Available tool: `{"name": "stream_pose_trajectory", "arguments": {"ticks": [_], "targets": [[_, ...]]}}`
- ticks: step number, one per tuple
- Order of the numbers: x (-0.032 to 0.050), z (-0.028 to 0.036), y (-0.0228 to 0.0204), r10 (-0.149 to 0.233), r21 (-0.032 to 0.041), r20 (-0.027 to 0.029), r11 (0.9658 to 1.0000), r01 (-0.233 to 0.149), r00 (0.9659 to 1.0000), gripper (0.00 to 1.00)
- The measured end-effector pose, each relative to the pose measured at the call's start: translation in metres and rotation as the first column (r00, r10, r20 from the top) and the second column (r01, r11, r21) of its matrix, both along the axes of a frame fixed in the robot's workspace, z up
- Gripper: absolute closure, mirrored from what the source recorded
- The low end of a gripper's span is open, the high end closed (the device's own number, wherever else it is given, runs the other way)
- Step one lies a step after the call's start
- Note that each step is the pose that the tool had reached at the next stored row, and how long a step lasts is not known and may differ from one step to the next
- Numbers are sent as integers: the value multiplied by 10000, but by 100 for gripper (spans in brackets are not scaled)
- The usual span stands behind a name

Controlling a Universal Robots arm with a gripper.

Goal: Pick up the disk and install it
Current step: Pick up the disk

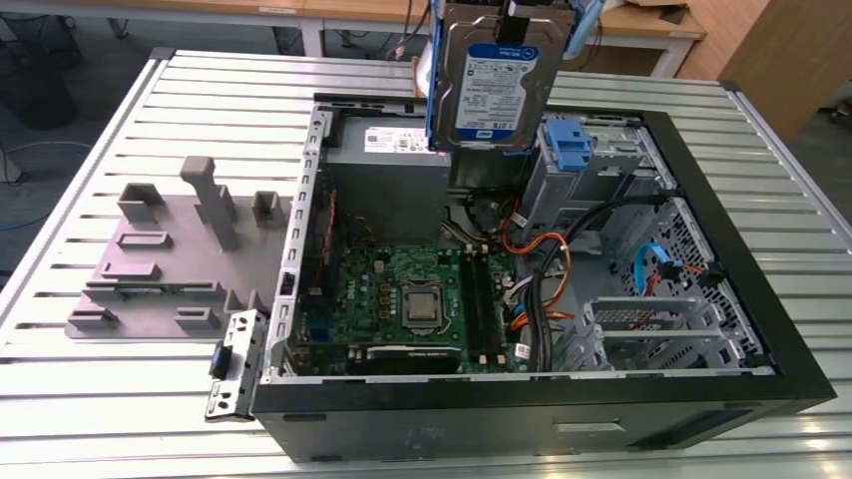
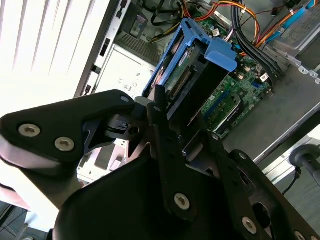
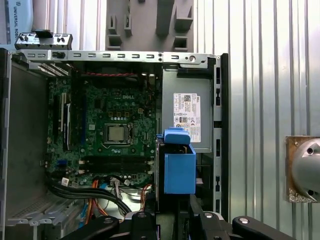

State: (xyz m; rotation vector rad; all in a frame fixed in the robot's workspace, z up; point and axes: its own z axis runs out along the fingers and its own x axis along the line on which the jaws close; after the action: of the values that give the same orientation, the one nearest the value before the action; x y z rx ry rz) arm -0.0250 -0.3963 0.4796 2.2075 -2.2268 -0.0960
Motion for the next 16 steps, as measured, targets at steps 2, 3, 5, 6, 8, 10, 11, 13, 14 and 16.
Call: {"name": "stream_pose_trajectory", "arguments": {"ticks": [2, 3, 5, 6, 8, 10, 11, 13, 14, 16], "targets": [[0, 0, -2, 1, -1, 0, 10000, -1, 10000, 65], [0, 0, -4, 0, 0, 0, 10000, 0, 10000, 65], [0, 0, -9, 0, 0, 0, 10000, 0, 10000, 65], [0, 0, -12, 0, 0, 0, 10000, 0, 10000, 65], [0, 0, -19, 1, -1, -1, 10000, -1, 10000, 65], [0, 0, -29, 0, -1, -1, 10000, 0, 10000, 65], [0, -1, -32, 0, 1, 0, 10000, 0, 10000, 65], [0, -1, -32, -1, 0, 0, 10000, 1, 10000, 65], [0, -1, -32, 0, -1, 0, 10000, 0, 10000, 65], [0, -1, -34, 0, 0, 0, 10000, 0, 10000, 65]]}}
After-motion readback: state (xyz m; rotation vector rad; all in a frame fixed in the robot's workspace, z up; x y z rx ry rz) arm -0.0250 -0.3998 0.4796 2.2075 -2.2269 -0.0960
